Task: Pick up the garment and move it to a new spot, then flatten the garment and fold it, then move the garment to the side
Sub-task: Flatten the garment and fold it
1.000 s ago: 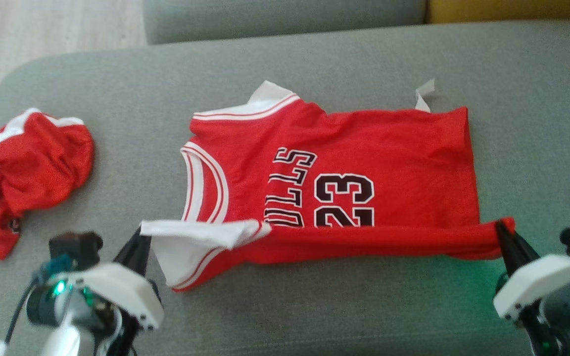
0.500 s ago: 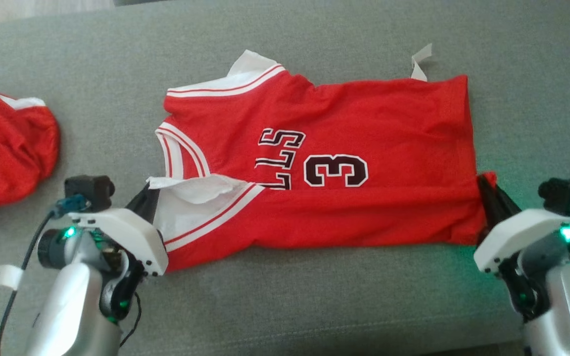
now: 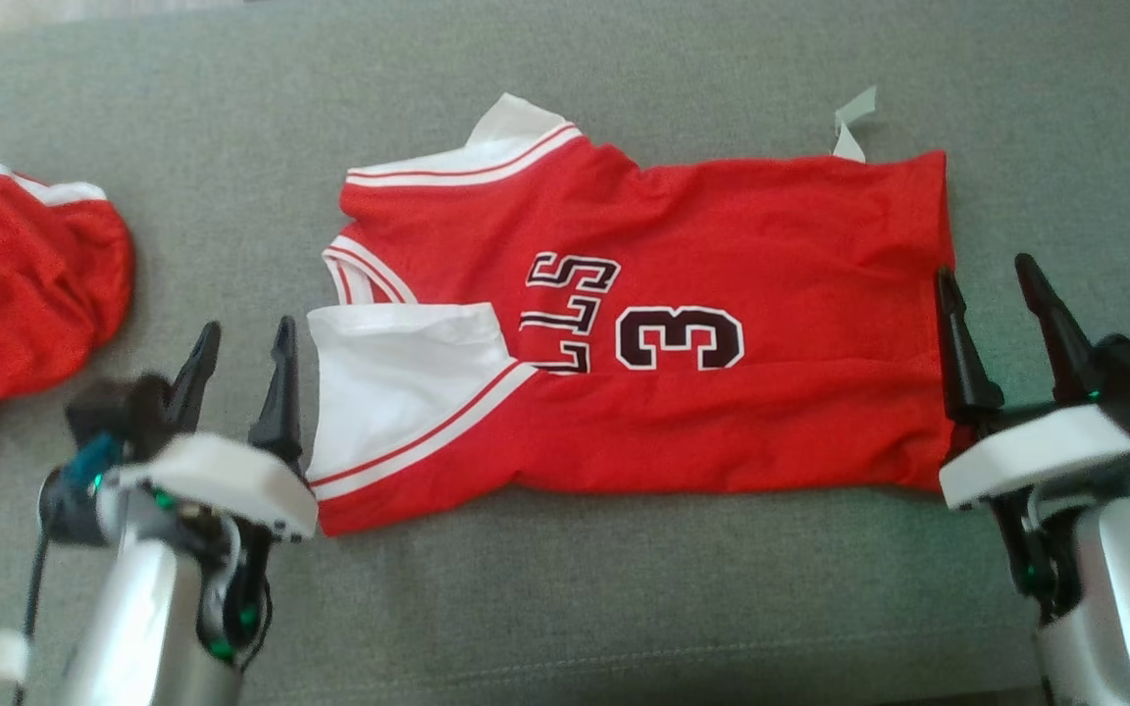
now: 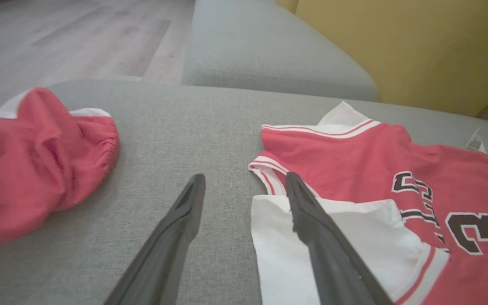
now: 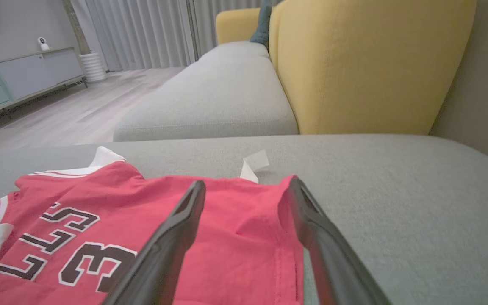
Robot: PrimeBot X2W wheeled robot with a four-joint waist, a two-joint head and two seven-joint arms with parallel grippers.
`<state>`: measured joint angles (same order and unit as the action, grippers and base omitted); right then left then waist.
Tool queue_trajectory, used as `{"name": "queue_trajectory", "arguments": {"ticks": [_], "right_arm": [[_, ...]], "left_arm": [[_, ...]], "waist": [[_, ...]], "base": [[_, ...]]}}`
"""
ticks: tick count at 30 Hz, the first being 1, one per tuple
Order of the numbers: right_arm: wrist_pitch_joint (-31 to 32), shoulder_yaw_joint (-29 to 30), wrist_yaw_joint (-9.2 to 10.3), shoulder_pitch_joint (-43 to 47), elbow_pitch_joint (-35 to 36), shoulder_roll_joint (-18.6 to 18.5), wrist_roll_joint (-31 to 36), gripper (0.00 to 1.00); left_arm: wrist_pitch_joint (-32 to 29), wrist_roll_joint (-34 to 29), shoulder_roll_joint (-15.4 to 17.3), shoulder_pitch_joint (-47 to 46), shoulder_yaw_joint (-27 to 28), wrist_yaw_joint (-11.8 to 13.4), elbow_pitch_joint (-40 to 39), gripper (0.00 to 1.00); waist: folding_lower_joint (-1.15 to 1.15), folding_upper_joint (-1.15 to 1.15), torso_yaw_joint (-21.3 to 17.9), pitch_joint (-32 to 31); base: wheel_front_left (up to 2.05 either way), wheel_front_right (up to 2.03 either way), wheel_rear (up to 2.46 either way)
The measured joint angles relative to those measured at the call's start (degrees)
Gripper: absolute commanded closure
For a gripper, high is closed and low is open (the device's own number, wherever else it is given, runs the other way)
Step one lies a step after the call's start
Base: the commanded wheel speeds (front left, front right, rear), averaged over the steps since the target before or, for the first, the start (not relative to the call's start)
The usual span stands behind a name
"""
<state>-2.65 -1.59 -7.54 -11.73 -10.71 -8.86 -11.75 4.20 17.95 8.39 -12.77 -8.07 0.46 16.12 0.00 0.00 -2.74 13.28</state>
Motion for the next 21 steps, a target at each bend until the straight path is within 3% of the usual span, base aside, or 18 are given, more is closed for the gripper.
{"name": "queue_trajectory", "arguments": {"ticks": [9, 21], "right_arm": [[0.25, 0.45, 0.0, 10.04, 8.02, 1.32, 3.69, 0.0], [2.5, 1.65, 0.0, 15.14, 11.54, 2.92, 3.33, 0.0]], "left_arm": [[6.99, -2.38, -0.97, 10.15, 0.59, 4.1, -8.59, 0.0], [6.35, -3.18, -0.81, 16.06, -0.58, 4.67, -13.19, 0.0]], "waist": [[0.0, 0.0, 0.5, -3.36], [0.0, 0.0, 0.71, -5.12]], "base": [[0.0, 0.0, 0.0], [0.0, 0.0, 0.0]]}}
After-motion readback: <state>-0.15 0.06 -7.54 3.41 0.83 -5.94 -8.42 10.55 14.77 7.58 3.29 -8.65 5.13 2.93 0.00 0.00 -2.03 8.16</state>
